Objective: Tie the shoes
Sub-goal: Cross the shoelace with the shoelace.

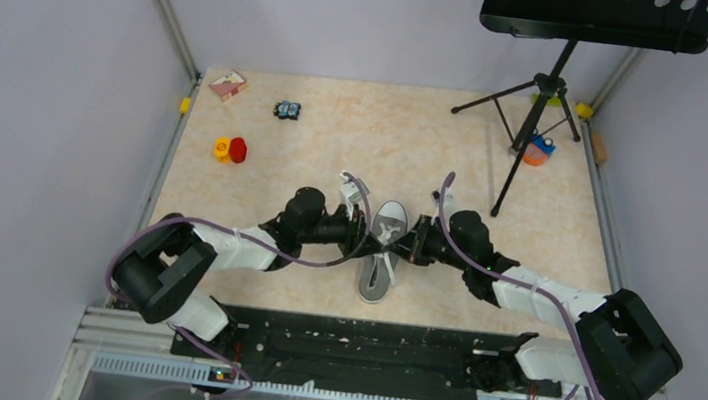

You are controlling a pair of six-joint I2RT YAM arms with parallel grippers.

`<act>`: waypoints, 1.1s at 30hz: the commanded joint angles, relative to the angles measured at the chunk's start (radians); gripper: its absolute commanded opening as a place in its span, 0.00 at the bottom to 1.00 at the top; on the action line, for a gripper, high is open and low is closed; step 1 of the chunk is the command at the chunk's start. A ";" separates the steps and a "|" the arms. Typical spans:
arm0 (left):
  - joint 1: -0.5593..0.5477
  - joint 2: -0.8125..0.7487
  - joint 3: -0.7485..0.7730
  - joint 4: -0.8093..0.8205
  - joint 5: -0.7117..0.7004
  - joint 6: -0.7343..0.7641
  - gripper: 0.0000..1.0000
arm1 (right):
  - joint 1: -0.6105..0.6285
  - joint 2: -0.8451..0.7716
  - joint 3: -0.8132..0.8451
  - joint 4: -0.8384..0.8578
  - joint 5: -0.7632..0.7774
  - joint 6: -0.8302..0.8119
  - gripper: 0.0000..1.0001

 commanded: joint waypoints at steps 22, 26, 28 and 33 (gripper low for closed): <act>0.006 -0.014 0.035 -0.070 -0.004 0.068 0.00 | 0.008 -0.045 0.013 -0.017 0.087 0.015 0.28; 0.008 -0.027 0.034 -0.079 0.008 0.081 0.00 | 0.008 -0.023 0.025 -0.008 0.080 0.016 0.29; 0.008 -0.027 0.034 -0.078 0.015 0.080 0.00 | 0.008 -0.006 0.031 0.001 0.066 0.014 0.29; 0.008 -0.025 0.031 -0.071 0.025 0.076 0.00 | 0.008 0.023 0.045 0.024 0.024 0.007 0.28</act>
